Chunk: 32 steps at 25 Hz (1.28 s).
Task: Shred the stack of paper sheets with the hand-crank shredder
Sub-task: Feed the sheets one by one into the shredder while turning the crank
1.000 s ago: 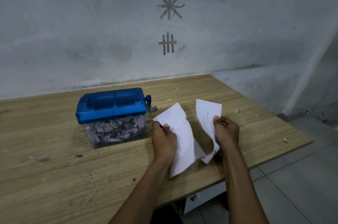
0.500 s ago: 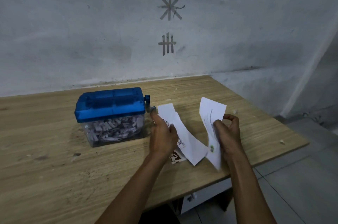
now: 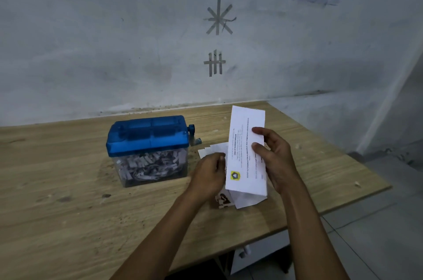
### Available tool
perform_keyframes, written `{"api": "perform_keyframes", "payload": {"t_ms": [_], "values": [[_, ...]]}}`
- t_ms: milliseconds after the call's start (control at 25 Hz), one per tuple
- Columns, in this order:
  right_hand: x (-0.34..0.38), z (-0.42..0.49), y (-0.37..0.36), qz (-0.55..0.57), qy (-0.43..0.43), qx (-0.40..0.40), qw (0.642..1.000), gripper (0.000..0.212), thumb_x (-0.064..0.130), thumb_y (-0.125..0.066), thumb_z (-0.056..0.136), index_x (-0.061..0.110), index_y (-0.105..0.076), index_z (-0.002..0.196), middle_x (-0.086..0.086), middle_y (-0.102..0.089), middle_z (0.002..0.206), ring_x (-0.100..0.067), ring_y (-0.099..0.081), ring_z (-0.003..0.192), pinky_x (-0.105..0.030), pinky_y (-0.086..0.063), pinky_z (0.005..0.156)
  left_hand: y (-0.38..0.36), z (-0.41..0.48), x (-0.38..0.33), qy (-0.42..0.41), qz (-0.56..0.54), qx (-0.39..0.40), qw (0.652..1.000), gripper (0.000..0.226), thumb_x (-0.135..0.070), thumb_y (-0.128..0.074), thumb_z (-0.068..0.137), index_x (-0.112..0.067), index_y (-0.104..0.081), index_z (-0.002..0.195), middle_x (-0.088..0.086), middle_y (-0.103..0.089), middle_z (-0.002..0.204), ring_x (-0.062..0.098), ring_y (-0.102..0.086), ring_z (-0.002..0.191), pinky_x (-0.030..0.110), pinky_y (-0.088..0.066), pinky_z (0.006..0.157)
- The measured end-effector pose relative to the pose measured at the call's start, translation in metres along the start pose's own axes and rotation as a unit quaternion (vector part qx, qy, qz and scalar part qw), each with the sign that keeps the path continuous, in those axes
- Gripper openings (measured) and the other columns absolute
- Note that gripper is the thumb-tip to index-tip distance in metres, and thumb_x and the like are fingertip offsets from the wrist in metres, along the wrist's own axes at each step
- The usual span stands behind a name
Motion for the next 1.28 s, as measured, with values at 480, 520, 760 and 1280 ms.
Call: {"api": "perform_keyframes", "payload": {"t_ms": [480, 520, 760, 1280], "values": [[0.067, -0.009, -0.092, 0.065, 0.031, 0.036, 0.997, 0.03, 0.051, -0.049, 0.1, 0.047, -0.046, 0.13, 0.001, -0.072, 0.116, -0.021, -0.073, 0.097, -0.04, -0.057, 0.074, 0.139, -0.031, -0.047, -0.012, -0.27, -0.026, 0.962, 0.02, -0.009, -0.066, 0.093, -0.021, -0.069, 0.109, -0.006, -0.077, 0.104, 0.008, -0.074, 0.092, 0.022, -0.059, 0.07], [0.059, -0.01, -0.101, 0.044, 0.005, 0.039, 0.998, 0.027, 0.052, -0.047, 0.1, 0.042, -0.049, 0.126, -0.001, -0.07, 0.12, -0.019, -0.071, 0.101, -0.036, -0.056, 0.077, 0.159, -0.029, -0.044, -0.013, -0.257, -0.06, 0.965, 0.022, -0.01, -0.068, 0.092, -0.021, -0.07, 0.112, -0.006, -0.077, 0.105, 0.008, -0.074, 0.091, 0.022, -0.06, 0.071], [0.009, -0.022, -0.148, -0.115, -0.054, 0.103, 0.987, 0.061, 0.063, -0.055, 0.09, 0.026, -0.049, 0.138, 0.007, -0.055, 0.138, -0.01, -0.051, 0.122, -0.025, -0.042, 0.093, 0.236, -0.012, -0.014, 0.001, -0.224, -0.153, 0.963, 0.034, -0.007, -0.075, 0.087, -0.01, -0.07, 0.121, -0.002, -0.076, 0.109, 0.014, -0.074, 0.095, 0.031, -0.062, 0.082], [-0.012, -0.014, -0.168, -0.173, -0.09, 0.103, 0.975, 0.1, 0.096, -0.045, 0.063, 0.024, -0.05, 0.133, 0.002, -0.054, 0.132, -0.017, -0.053, 0.117, -0.035, -0.046, 0.089, 0.244, 0.016, 0.014, 0.001, -0.106, -0.126, 0.986, 0.035, -0.01, -0.073, 0.091, -0.014, -0.068, 0.125, -0.01, -0.072, 0.104, 0.007, -0.069, 0.095, 0.018, -0.057, 0.074]]}}
Point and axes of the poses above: each hand's wrist, its own z-axis towards the middle knuckle, its own y-axis out of the back of the hand, x = y × z, the point moved 9 cm from there along z, towards the middle knuckle
